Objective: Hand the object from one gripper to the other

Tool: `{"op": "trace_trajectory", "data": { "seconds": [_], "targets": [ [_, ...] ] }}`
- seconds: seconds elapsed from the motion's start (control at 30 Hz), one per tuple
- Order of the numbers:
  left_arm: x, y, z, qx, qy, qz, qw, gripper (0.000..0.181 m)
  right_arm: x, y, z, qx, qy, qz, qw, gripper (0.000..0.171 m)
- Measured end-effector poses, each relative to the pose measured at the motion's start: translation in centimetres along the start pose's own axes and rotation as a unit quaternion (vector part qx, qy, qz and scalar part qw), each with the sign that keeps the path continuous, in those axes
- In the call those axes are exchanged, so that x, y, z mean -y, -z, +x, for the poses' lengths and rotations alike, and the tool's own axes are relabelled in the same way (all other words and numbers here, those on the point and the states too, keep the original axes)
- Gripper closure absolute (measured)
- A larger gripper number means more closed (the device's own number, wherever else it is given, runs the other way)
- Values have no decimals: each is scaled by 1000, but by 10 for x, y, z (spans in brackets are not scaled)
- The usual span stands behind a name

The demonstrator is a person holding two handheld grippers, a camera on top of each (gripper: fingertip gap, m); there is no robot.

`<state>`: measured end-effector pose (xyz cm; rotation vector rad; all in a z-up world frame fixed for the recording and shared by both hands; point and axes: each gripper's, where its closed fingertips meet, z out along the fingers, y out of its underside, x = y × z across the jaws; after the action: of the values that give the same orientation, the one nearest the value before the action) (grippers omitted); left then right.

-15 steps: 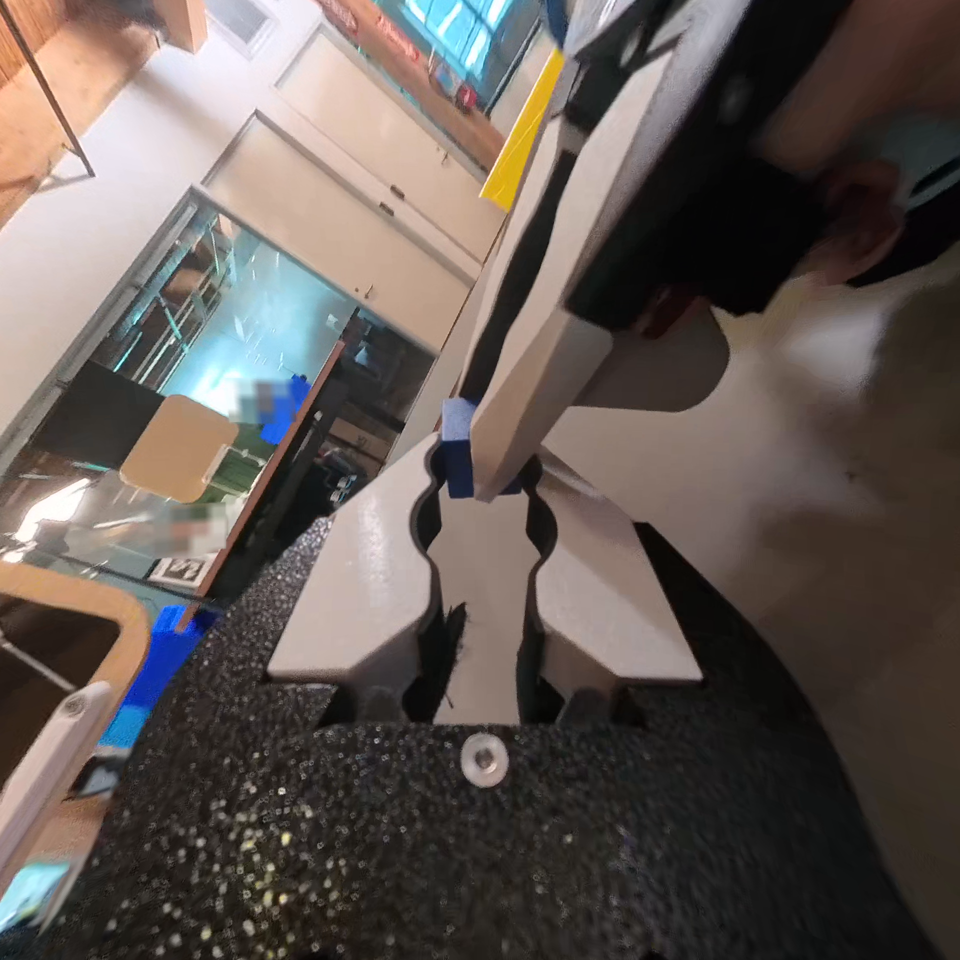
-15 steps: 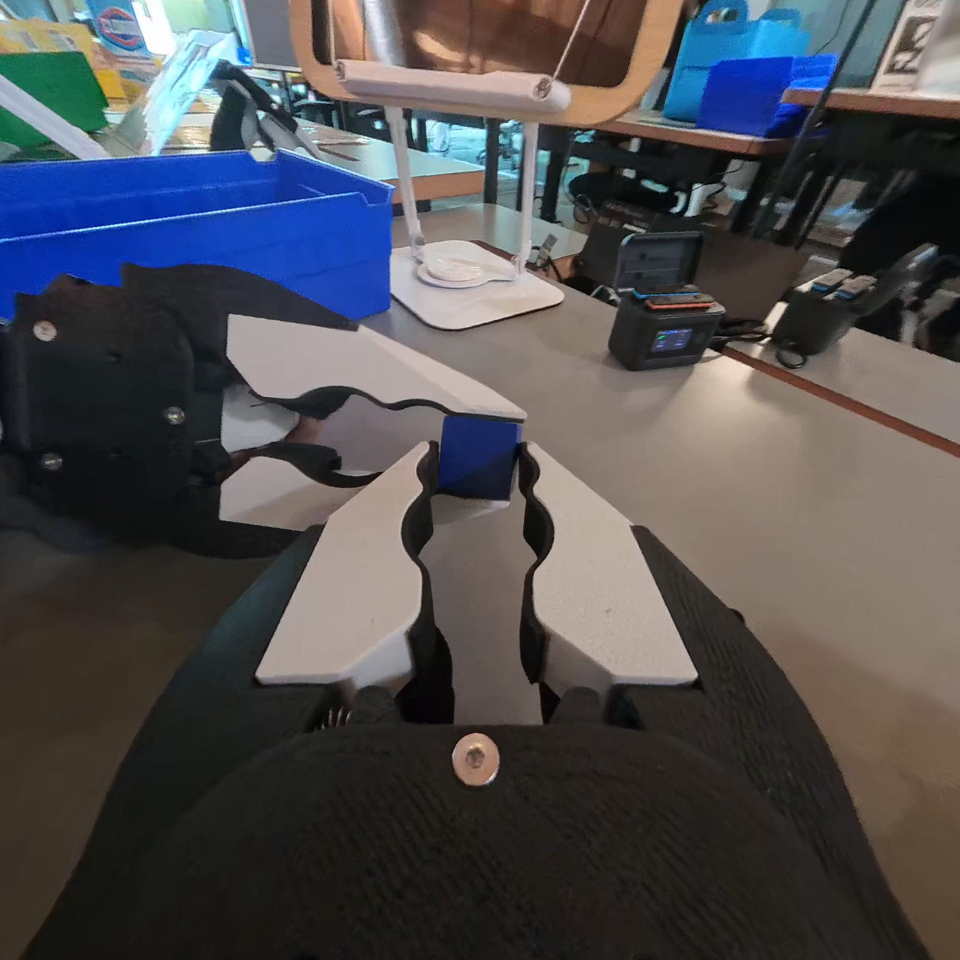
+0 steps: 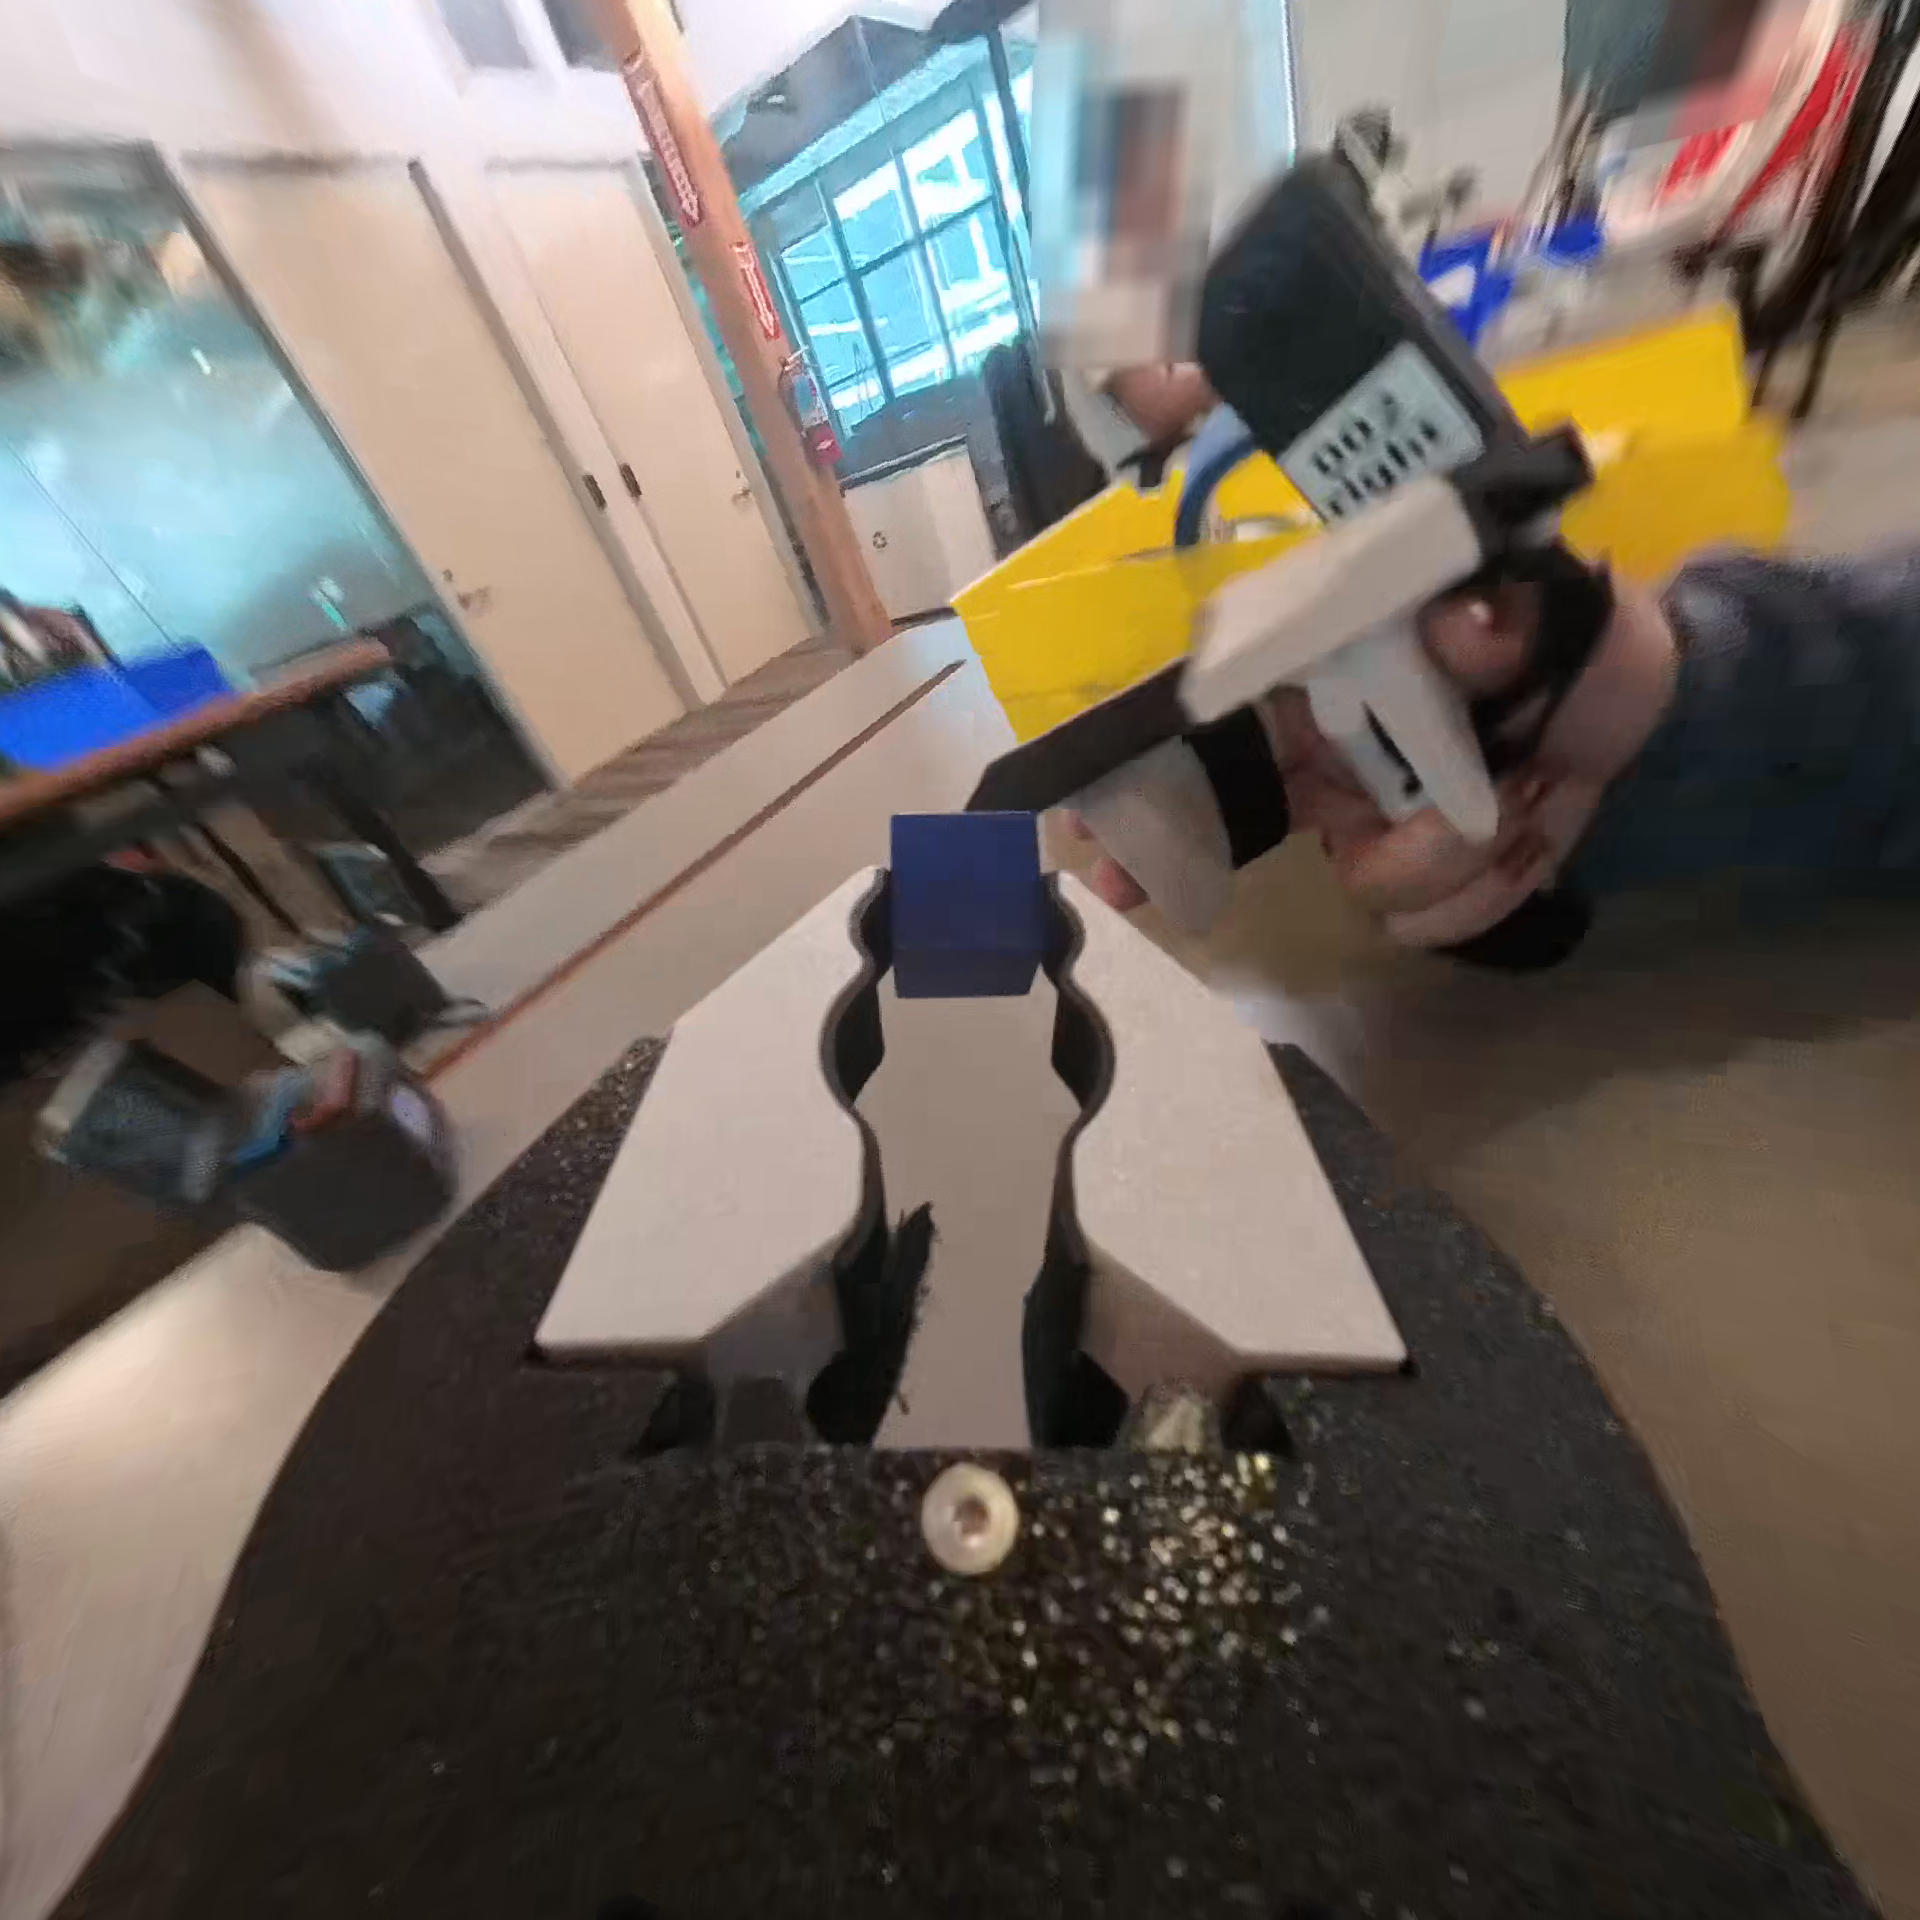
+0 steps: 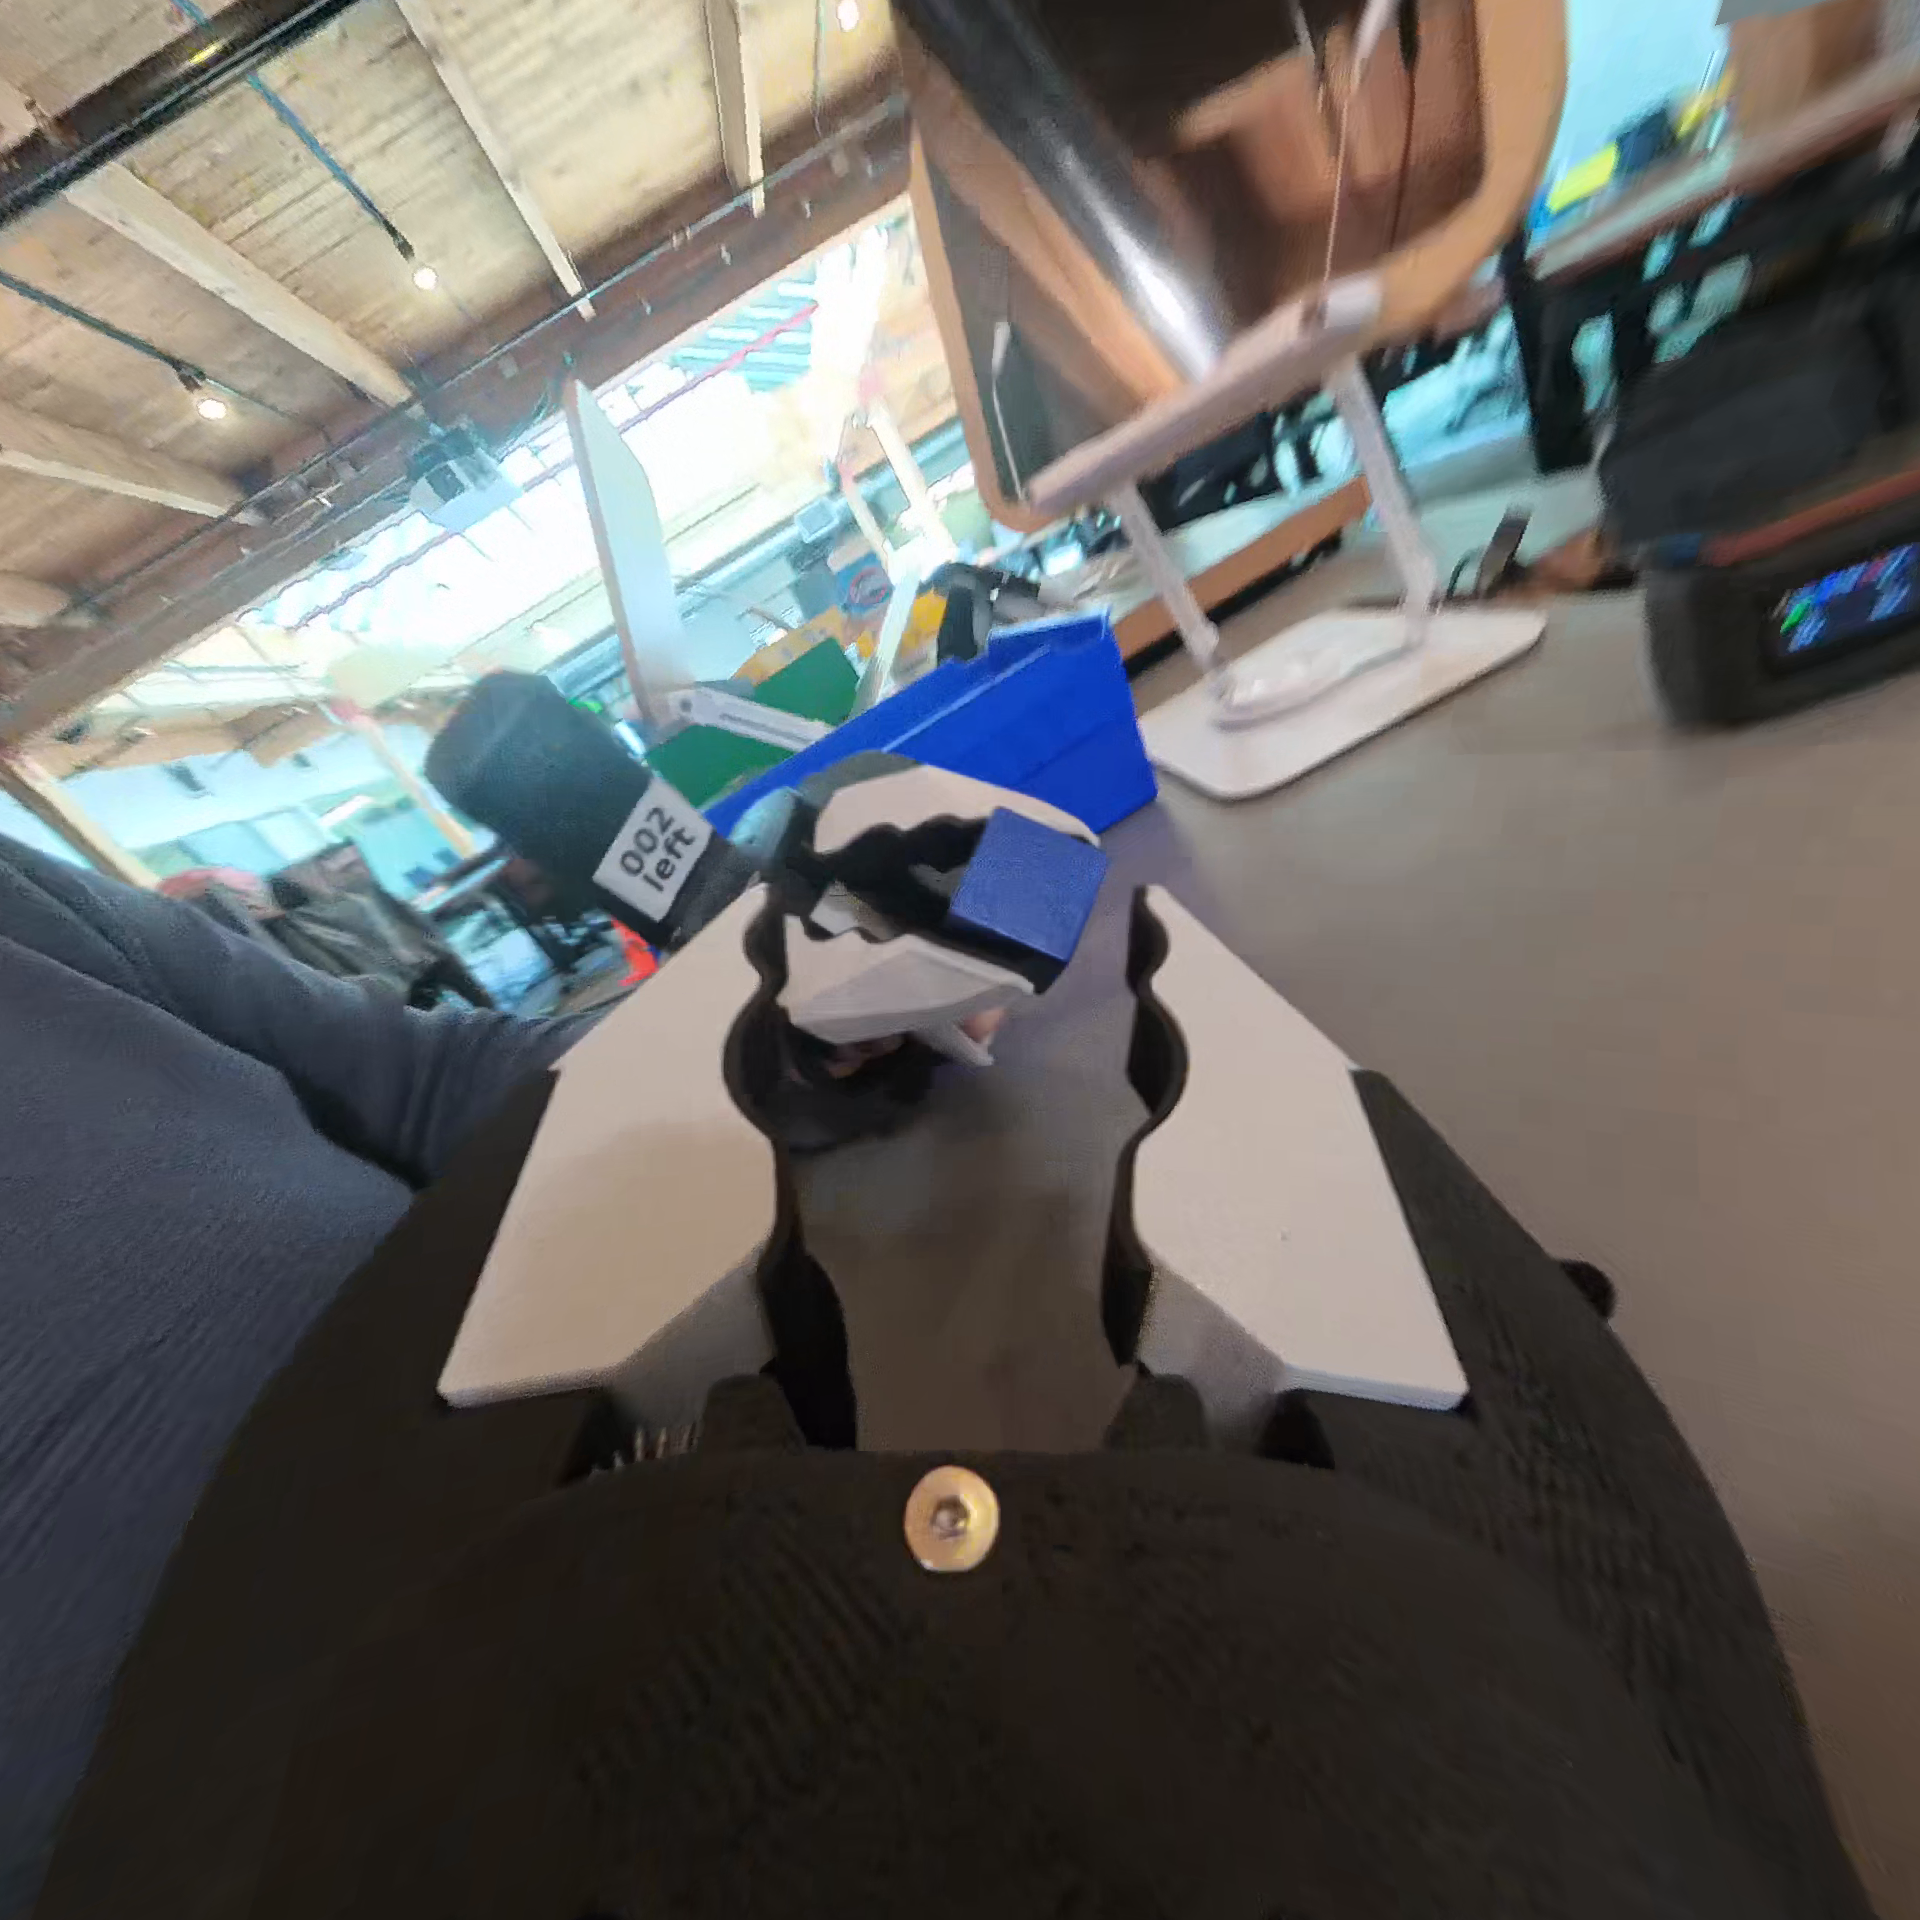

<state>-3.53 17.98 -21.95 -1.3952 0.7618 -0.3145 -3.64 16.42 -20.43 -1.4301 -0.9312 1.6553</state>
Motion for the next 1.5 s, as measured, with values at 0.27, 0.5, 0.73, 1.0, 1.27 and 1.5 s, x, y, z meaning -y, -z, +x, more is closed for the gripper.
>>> {"op": "trace_trajectory", "data": {
  "seconds": [0.27,0.5,0.73,1.0,1.27,1.5],
  "targets": [
    [53,20,18,-245,397,163,869,156,7,2,-20,-140,513,27,846,98],
    [54,17,38,-329,494,149,791,156,3,0,-41,-168,665,33,727,137],
    [42,12,35,-275,409,125,861,145,9,1,-27,-109,438,22,892,146],
    [22,15,27,-60,-119,62,989,109,-12,0,-23,66,-18,-61,996,146],
    [16,14,48,-53,-270,48,960,148,-29,0,-29,113,-141,-110,977,147],
    [-4,-1,18,27,-245,-51,968,151,-23,-3,3,-6,-57,-81,995,122]
  ]
}}
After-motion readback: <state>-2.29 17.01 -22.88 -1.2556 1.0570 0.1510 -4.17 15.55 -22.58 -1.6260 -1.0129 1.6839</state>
